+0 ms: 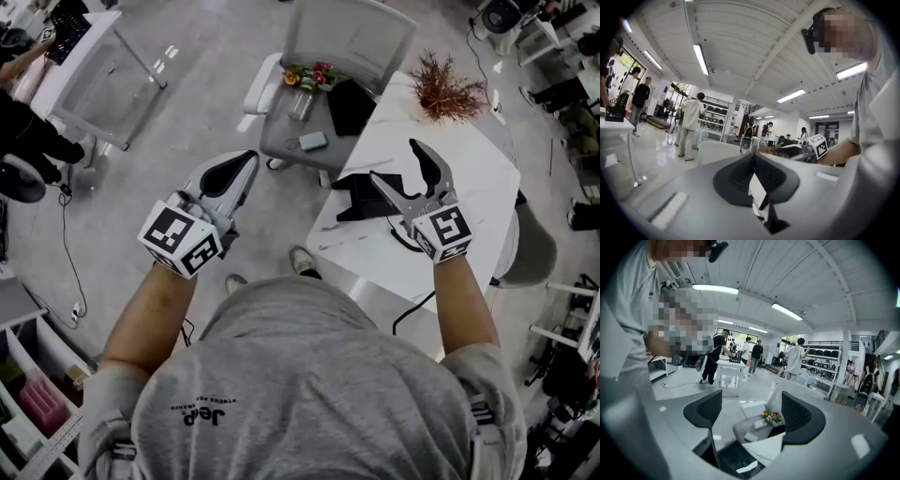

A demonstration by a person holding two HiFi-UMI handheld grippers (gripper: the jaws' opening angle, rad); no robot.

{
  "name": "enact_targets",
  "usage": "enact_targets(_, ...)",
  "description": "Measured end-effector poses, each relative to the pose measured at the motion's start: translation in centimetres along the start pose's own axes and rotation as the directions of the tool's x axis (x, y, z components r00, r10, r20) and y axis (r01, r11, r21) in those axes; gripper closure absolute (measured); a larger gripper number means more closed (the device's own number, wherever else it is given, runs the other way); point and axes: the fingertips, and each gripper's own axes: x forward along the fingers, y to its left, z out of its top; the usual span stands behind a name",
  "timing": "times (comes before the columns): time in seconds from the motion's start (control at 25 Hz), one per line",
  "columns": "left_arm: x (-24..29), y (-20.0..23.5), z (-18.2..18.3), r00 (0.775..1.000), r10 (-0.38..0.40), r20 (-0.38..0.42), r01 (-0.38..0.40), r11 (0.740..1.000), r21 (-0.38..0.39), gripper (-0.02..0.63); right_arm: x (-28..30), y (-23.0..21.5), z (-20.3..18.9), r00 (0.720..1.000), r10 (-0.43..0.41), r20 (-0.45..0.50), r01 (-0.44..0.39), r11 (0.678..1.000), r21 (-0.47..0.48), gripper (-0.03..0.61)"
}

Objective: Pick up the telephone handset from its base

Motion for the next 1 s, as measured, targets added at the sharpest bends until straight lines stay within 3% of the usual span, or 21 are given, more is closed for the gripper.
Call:
enact_targets(0.2,6.5,-3.3,-3.6,0.993,-0.105,-0.048,0.104,0.994,-0.027,0.557,-3.1,-0.2,-7.2,0.989,0.054,-0.137,-0.066,0.994,-0.085,0.202)
enact_targets(0.52,13.9,-7.0,-9.6,0.97,-0.205,-0.131,0.201,0.979,-0.047,0.557,-5.3,2.0,-19.8,0.924,0.155,-0.349,-0.218,0.965,-0.149,0.203)
enact_targets(0.76,16.2,-9.1,-13.4,0.951,-0.247,-0.186,0.24,0.969,-0.06,0.557,-4.3,4.8,-24.9,0.878,0.211,-0.43,-0.341,0.906,-0.251,0.204)
enact_targets(1.0,16.3,-9.6,-15.1,0.948,-0.242,-0.206,0.233,0.97,-0.071,0.557,-3.4,5.0,-26.8,0.867,0.203,-0.455,-0.387,0.85,-0.358,0.207)
